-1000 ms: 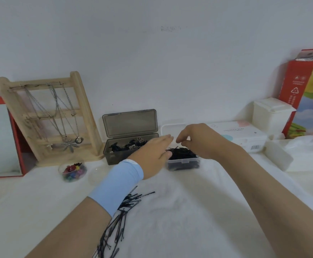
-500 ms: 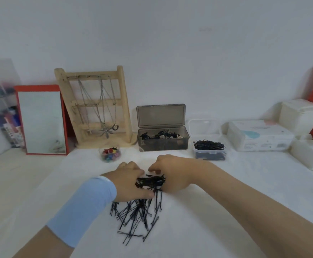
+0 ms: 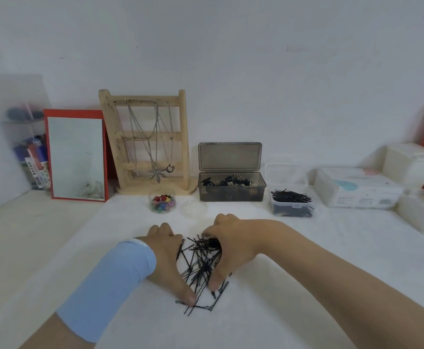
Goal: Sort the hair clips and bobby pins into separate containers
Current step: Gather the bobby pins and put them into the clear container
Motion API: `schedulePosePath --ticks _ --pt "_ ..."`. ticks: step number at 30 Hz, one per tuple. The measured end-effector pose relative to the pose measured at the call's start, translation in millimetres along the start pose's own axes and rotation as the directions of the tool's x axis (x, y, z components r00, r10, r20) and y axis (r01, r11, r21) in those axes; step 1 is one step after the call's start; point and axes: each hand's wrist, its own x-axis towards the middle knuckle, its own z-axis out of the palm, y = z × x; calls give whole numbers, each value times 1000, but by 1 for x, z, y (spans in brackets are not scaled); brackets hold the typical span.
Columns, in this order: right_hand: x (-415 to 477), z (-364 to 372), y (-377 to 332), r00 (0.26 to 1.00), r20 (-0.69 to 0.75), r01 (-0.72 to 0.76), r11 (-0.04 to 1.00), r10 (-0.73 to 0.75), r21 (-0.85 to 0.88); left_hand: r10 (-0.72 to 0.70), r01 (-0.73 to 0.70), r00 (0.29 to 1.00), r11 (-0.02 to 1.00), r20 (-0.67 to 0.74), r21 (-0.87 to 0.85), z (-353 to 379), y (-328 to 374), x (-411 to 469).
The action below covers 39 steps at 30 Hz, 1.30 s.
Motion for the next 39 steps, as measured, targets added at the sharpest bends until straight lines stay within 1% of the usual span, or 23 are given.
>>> schedulePosePath --ticks 3,5,8,10,12,13,14,15,16,17,18,20,21,23,25,28,32,35,36,39 --pt "0 -2 1 999 -28 27 998 -25 64 120 -124 991 989 -54 -80 0 6 6" --pt "-4 -7 8 999 -14 31 993 -30 116 168 -181 981 974 -100 -136 -4 12 10" --pt "-12 -11 22 1000 -2 -11 978 11 206 236 -268 957 942 -166 -205 -6 20 15" --pt "-16 -11 29 998 -24 -46 963 54 265 239 -290 950 913 -201 -286 -9 22 15" --pt "-19 -10 31 997 -24 -59 958 68 279 216 -276 957 888 -196 -368 -14 17 9" --pt "-20 -10 29 998 -24 -52 968 60 244 200 -248 965 904 -167 -347 -17 13 4" --pt "-22 -9 24 999 -26 -39 983 44 180 160 -186 980 945 -118 -269 -19 9 -1" --pt "-23 -7 17 999 -31 -16 994 19 105 93 -101 994 984 -59 -144 -20 6 -6" --pt "-24 -4 9 999 -39 15 999 -14 39 17 -17 1000 1000 -5 -15 -19 6 -12" --pt "-23 0 1 998 -41 47 999 -47 -6 -41 39 999 997 33 72 -17 7 -14" --pt "-22 3 -6 997 -32 74 997 -75 -29 -67 62 997 993 47 104 -13 11 -16" --pt "-18 7 -14 993 -14 118 993 -118 -11 -54 53 998 997 16 56 -7 16 -12" --pt "-16 6 -15 990 -30 136 991 -135 16 -35 35 999 999 -23 -1 -5 17 -8" --pt "-12 1 -11 982 -111 160 985 -153 58 17 -32 993 991 -115 -126 -5 19 0" --pt "-10 0 -2 974 -182 154 984 -136 90 64 -102 983 970 -175 -219 -6 23 10" --pt "-9 4 13 969 -233 115 985 -84 126 115 -187 964 935 -240 -302 -10 33 24" --pt "-14 4 43 977 -210 -3 988 36 155 217 -307 932 898 -289 -316 -21 54 43" --pt "-26 0 65 974 -214 -54 995 70 82 281 -389 903 855 -324 -342 -29 74 55" --pt "-30 -1 72 974 -213 -64 994 81 85 297 -411 896 834 -329 -368 -32 80 57" --pt "-43 -5 86 969 -216 -73 976 118 205 335 -472 873 762 -355 -443 -42 86 53"
